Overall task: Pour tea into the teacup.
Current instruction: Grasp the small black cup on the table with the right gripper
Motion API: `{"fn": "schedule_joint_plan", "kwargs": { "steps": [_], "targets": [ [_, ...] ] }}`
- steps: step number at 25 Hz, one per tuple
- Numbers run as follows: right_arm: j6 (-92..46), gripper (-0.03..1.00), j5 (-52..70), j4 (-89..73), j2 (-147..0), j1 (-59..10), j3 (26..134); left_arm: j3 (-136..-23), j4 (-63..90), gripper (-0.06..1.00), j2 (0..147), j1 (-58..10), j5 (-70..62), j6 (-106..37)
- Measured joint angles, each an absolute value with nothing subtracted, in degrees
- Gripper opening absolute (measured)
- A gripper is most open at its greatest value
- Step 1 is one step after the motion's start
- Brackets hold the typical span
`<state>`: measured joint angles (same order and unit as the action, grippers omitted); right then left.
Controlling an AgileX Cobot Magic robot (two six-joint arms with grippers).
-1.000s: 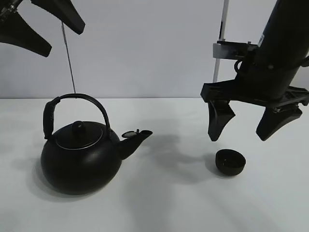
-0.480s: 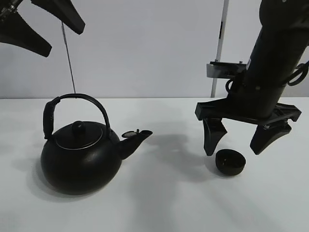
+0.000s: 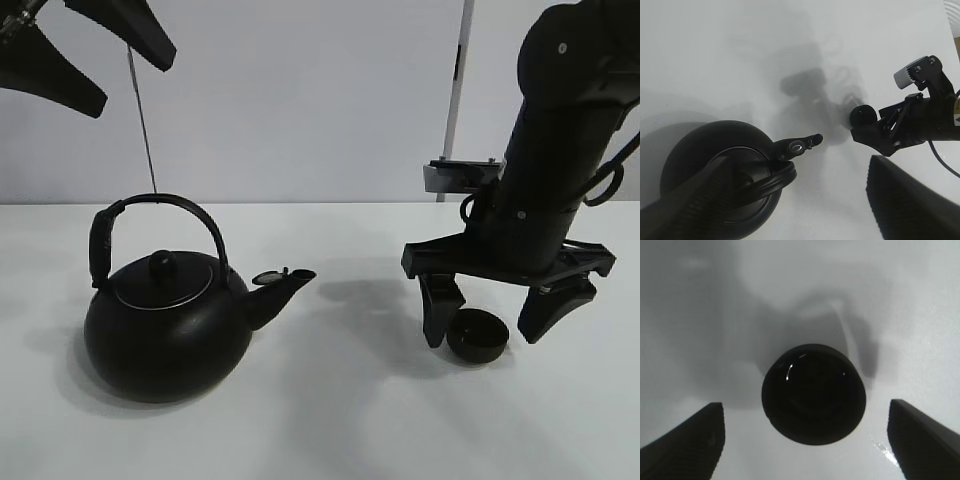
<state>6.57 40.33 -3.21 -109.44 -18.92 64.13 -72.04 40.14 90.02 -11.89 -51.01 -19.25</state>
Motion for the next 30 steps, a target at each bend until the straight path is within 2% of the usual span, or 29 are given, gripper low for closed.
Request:
{"fn": "schedule_joint_plan", "kwargs": {
  "steps": [12,24,27,30],
  "targets": [
    [14.34,0.61,39.06,-1.24,-109.92,-18.92,64.13,-72.04,40.14,0.54,90.02,-11.89,-51.01,-19.25],
    [15.18,0.61,38.29,-0.93,-112.09,-18.92,64.20,-72.04,40.14,0.54,90.02,-11.89,-51.01,-19.25],
    [15.20,0.55,37.62,-0.93,-112.09,-18.92,64.25,-72.04,40.14,0.54,90.02,-11.89,-51.01,-19.25],
    [15.44,0.42,37.60,-0.93,-112.09,-18.92,64.25,-72.04,40.14,0.54,90.02,-11.89,-51.01,-19.25]
  ]
}}
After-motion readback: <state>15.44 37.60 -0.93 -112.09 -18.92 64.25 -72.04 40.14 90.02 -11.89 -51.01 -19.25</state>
